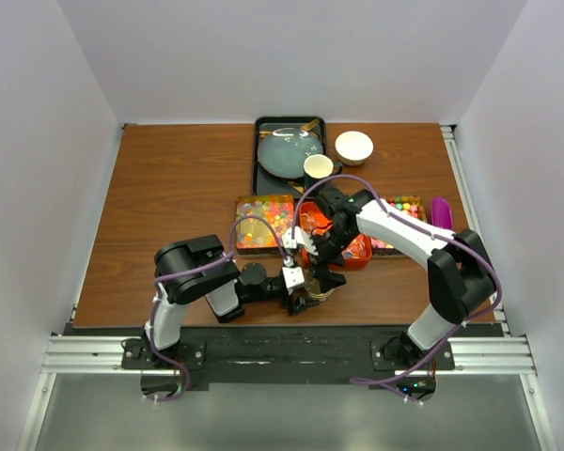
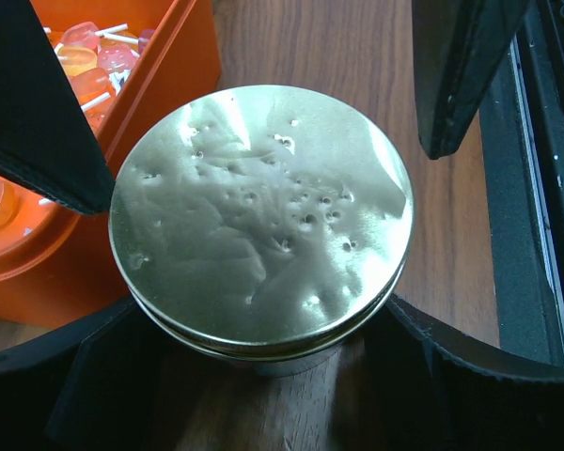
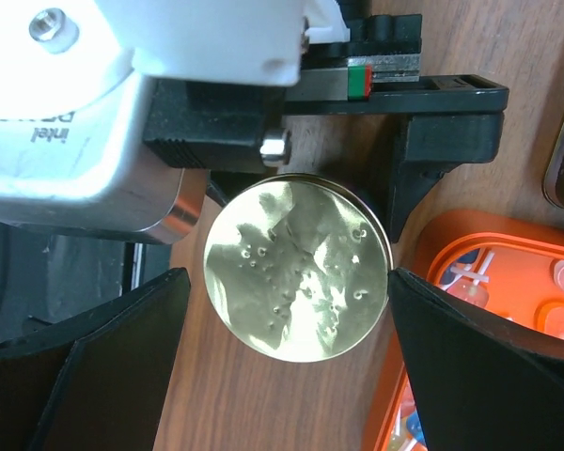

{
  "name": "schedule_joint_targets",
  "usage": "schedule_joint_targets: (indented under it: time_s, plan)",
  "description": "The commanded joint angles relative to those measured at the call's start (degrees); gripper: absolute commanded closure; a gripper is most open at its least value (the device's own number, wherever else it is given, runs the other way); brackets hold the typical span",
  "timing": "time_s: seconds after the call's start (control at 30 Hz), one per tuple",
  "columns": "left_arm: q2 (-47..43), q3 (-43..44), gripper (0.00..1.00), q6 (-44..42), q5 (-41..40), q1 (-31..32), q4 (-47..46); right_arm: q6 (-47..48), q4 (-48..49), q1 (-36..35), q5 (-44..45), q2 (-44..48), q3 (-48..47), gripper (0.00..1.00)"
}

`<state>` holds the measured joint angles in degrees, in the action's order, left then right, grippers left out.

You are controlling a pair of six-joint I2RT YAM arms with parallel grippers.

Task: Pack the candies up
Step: Screw the bottle lid onto the packing bottle.

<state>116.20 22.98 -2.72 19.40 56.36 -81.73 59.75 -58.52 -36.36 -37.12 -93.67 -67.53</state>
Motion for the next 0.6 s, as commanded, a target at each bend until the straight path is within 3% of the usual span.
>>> schedule_joint_targets:
  time_s: [0.0, 0.57]
  plan:
    - [2.27, -0.31, 1.0, -3.43, -2.96, -0.99, 6.5, 0.63, -3.44, -0.38, 0.2, 2.78, 2.92, 0.11]
    - [2.54, -0.13, 1.0, -3.08, -2.79, -1.34, 6.41, -1.39, -9.32, -0.38, 5.48, 12.63, 15.05, 0.11]
